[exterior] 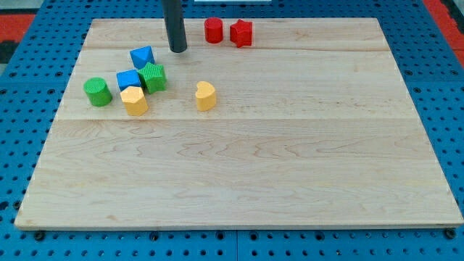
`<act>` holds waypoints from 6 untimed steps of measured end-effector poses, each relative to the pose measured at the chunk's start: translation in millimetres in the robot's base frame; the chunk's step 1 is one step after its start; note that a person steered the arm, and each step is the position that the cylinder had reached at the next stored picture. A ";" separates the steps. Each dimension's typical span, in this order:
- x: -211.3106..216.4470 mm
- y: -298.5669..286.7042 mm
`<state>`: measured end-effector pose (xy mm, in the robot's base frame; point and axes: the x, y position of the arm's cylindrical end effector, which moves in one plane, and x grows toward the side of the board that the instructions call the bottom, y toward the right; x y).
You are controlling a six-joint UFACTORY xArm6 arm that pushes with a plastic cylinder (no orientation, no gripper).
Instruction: Push the blue triangle to the bottom left of the green star
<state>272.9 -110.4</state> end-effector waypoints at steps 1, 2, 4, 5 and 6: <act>27.0 -28.7; 41.1 -38.0; -17.5 -65.3; 29.7 -74.8; 93.0 -69.8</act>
